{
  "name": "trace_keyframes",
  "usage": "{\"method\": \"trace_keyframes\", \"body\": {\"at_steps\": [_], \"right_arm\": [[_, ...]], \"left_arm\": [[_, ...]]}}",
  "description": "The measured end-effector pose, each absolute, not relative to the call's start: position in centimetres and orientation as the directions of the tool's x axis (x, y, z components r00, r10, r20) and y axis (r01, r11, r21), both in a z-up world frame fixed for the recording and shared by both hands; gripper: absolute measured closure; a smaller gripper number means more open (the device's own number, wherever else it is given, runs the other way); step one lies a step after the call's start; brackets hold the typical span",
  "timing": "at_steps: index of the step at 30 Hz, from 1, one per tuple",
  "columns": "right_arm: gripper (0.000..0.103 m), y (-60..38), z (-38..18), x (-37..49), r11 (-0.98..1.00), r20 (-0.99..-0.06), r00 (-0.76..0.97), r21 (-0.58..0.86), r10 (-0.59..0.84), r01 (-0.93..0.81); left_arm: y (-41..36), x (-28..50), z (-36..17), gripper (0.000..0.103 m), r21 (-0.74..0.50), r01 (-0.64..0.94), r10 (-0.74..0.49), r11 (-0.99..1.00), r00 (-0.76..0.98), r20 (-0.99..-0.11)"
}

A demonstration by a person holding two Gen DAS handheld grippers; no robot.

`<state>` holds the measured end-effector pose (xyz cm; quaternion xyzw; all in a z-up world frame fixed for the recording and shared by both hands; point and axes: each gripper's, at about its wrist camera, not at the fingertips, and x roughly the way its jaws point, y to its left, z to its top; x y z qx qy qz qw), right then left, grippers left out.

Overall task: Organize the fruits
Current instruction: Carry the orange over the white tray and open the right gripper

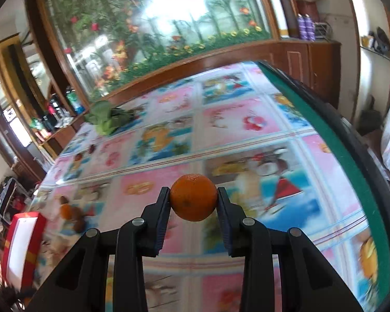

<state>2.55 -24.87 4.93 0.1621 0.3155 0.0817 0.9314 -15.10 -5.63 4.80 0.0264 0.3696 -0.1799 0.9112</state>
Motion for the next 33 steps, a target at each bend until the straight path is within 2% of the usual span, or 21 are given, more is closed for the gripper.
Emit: {"method": "trace_keyframes", "body": {"at_steps": [8,11,16,20,26,33], "right_arm": [[0.069,-12.2,6.2,-0.2,0.843,-0.519,0.675,0.43,0.524,-0.324],[0.069,-6.9,6.4,-1.1,0.791,-0.509,0.608,0.446,0.609,-0.418],[0.069,1.2,6.2,-2.7,0.707,-0.507,0.496,0.449,0.705,-0.546],[0.069,5.7,5.6,-3.0,0.676,-0.537,0.432,0.435,0.725,-0.594],[0.069,9.1,4.1,-4.4,0.647,-0.585,0.361,0.407,0.727,-0.645],[0.067,10.8,3.4,-5.9,0.639,-0.621,0.345,0.34,0.704,-0.69]], "left_arm": [[5.1,-16.4,7.2,0.071,0.02,-0.023,0.031,1.0,0.788,-0.615],[8.3,-17.2,7.6,0.071,0.082,-0.153,0.172,0.985,0.793,-0.585],[13.0,-18.0,7.2,0.071,0.104,-0.309,0.311,0.945,0.759,-0.572],[15.7,-18.6,5.7,0.071,0.129,-0.394,0.389,0.91,0.705,-0.592],[17.6,-18.5,3.9,0.07,0.118,-0.434,0.403,0.893,0.656,-0.638],[18.7,-18.7,3.5,0.07,0.127,-0.466,0.433,0.876,0.641,-0.634]]}}
